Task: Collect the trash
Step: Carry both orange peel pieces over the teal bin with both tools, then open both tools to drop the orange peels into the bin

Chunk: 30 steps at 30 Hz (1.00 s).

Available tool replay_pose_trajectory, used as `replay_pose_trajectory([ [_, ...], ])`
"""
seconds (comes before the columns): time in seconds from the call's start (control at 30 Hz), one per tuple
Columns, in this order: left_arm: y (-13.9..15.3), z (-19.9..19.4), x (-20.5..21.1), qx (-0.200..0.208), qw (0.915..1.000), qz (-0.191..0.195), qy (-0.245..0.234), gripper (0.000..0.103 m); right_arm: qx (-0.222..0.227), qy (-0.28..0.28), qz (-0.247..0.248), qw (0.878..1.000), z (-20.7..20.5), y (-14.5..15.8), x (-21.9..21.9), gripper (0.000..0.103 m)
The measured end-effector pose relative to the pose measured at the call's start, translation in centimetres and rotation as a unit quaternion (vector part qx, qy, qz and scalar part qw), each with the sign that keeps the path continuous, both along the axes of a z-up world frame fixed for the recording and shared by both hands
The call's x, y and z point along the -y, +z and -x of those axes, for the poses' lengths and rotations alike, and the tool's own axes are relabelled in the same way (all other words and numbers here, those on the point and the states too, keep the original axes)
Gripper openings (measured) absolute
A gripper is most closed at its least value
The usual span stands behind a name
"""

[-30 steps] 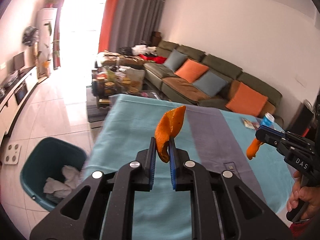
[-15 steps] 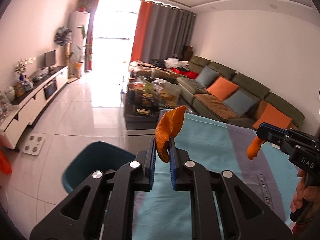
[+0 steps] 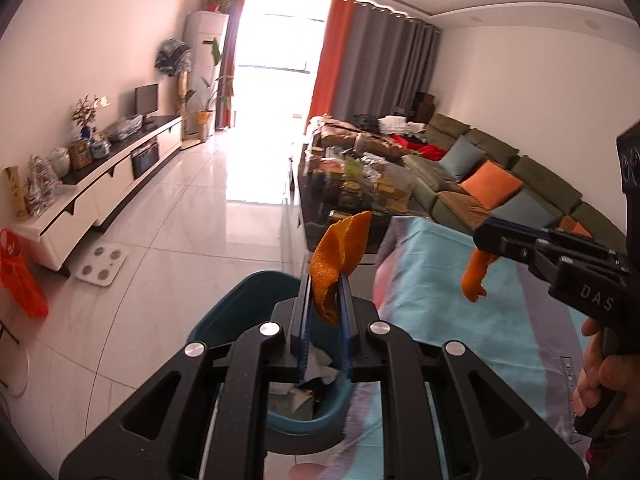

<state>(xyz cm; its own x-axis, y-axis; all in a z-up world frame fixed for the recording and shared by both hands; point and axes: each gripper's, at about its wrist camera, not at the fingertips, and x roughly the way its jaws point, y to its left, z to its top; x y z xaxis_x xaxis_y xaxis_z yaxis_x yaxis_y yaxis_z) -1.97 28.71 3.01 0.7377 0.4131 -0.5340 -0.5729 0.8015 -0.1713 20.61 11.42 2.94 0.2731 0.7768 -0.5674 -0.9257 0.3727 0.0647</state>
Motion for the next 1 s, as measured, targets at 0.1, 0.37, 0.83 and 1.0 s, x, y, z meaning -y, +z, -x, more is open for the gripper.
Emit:
replay_pose_trajectory([
  [0.1,-0.9,0.4,-1.1,-0.007,0.9999,0.006,0.010,0.013,-0.002,0.013,0.010,1.000,0.2,-0.5,-1.8,0.010],
  [0.37,-4.2,-1.6,-3.9,-0.030,0.9989,0.026,0.024,0.013,-0.011,0.037,0.042,0.998,0.7,-2.0,-6.7,0.010],
  [0.83,-13.1,-6.5,-8.0,-0.099,0.9920,0.071,0.034,0.013,-0.077,0.048,0.124,0.988,-0.9,-8.3,-13.0,0.010],
  [1.0,-15.6,-8.3,-8.9,-0.119,0.9890,0.083,0.030,0.013,-0.089,0.049,0.150,0.983,-1.0,-10.3,-14.3,0.010],
])
